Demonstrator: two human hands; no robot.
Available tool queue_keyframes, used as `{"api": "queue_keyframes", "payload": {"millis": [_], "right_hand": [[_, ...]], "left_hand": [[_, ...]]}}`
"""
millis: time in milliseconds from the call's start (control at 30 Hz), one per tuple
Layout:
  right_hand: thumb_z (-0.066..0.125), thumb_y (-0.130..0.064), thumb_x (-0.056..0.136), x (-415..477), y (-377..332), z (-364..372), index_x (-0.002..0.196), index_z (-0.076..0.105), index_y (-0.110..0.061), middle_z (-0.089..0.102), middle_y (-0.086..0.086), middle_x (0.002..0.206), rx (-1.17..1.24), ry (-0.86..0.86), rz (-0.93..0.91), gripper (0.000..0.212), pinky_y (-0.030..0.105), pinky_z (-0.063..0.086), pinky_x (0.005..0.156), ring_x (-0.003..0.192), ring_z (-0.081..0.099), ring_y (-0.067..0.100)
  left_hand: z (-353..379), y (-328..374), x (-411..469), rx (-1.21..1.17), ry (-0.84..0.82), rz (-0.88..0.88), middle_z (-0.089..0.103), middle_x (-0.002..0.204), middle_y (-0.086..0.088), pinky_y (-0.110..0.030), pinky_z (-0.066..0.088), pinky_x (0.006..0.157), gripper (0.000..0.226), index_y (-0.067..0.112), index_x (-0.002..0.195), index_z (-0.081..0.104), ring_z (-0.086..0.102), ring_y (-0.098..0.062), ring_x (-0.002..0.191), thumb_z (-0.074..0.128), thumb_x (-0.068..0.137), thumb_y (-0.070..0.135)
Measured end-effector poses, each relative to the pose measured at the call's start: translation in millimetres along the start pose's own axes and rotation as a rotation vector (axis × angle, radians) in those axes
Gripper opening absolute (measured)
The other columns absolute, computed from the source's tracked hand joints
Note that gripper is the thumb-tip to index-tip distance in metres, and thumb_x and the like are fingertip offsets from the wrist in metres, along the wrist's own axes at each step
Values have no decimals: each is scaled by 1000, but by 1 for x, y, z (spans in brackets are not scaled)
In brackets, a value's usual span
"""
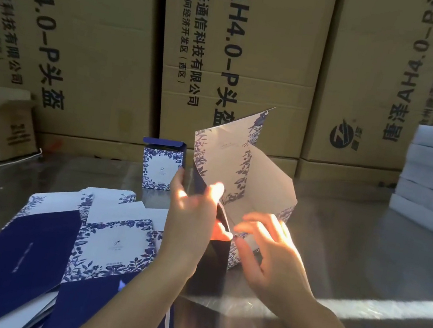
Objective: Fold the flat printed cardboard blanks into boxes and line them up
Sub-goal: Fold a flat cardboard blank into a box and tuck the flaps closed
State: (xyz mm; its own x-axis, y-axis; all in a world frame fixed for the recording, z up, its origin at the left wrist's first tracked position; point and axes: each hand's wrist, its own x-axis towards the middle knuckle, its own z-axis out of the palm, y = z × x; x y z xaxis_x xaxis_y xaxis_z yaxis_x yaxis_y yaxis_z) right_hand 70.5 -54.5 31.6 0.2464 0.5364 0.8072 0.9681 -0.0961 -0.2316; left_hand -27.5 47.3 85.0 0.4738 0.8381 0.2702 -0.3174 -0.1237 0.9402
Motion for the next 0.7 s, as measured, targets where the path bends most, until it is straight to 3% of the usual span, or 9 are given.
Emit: {"api": "queue_keyframes", "payload": {"millis": [67, 133, 233, 333, 433, 567, 633, 700], "right_hand": [[46, -40, 88, 0, 1, 0, 91, 59, -26, 48, -17, 99, 72, -11, 23, 20, 17, 39, 77, 92, 47, 9], [45, -48, 86, -2, 4, -4, 80, 49, -38, 43, -21, 93, 120, -9, 59, 12, 9, 35, 74, 90, 44, 3], [40, -48, 88, -4, 7, -5, 71, 34, -41, 40, -24, 87, 122, 38, 105, 19, 6, 34, 70, 84, 43, -3], [34, -40, 93, -3, 12, -4, 73, 30, -37, 40, -17, 85, 137, 85, 129, 21, 11, 34, 68, 80, 43, 4], [35, -29, 95, -2, 17, -7, 80, 39, -35, 44, -15, 88, 184, 144, 163, 16, 11, 35, 69, 81, 47, 6], [33, -35, 93, -2, 18, -9, 88, 48, -33, 56, -3, 85, 270, 158, 245, 15, 13, 41, 58, 71, 55, 9], [36, -34, 92, -3, 18, -7, 100, 46, -35, 58, -4, 101, 314, 179, 260, 12, 10, 43, 67, 84, 57, 3], [42, -32, 92, -5, 16, -5, 112, 41, -39, 52, -22, 113, 355, 238, 258, 22, 5, 41, 78, 98, 54, -5]], "left_hand": [[-1, 1, 2, 18, 37, 67, 57, 62, 10, -30, 56, 55, 50, 44, 137, 27, 56, -7, 48, 47, 92, 38], [-4, 1, 3, 11, 47, 136, 49, 52, 11, -22, 45, 41, 49, 40, 141, 27, 46, -4, 39, 42, 95, 35], [-7, -1, -2, 87, 29, 279, 51, 59, 16, -20, 43, 45, 40, 41, 126, 42, 47, -3, 45, 45, 88, 28], [-8, -6, -7, 226, 9, 507, 55, 77, 19, -10, 41, 57, 34, 45, 105, 47, 52, -2, 59, 45, 77, 24], [-9, -12, -9, 399, -60, 778, 52, 88, 14, -9, 40, 57, 33, 38, 102, 50, 49, -5, 66, 48, 79, 14], [-13, -20, -8, 722, -126, 1034, 59, 96, 11, -15, 42, 50, 25, 19, 97, 65, 46, 0, 73, 46, 80, 17], [-13, -22, -8, 811, -107, 1127, 66, 96, 5, -20, 46, 47, 26, 17, 92, 69, 54, -5, 77, 47, 79, 17], [-13, -21, -8, 816, -91, 1148, 69, 96, 4, -19, 45, 45, 27, 18, 89, 72, 57, -7, 76, 47, 79, 17]]}}
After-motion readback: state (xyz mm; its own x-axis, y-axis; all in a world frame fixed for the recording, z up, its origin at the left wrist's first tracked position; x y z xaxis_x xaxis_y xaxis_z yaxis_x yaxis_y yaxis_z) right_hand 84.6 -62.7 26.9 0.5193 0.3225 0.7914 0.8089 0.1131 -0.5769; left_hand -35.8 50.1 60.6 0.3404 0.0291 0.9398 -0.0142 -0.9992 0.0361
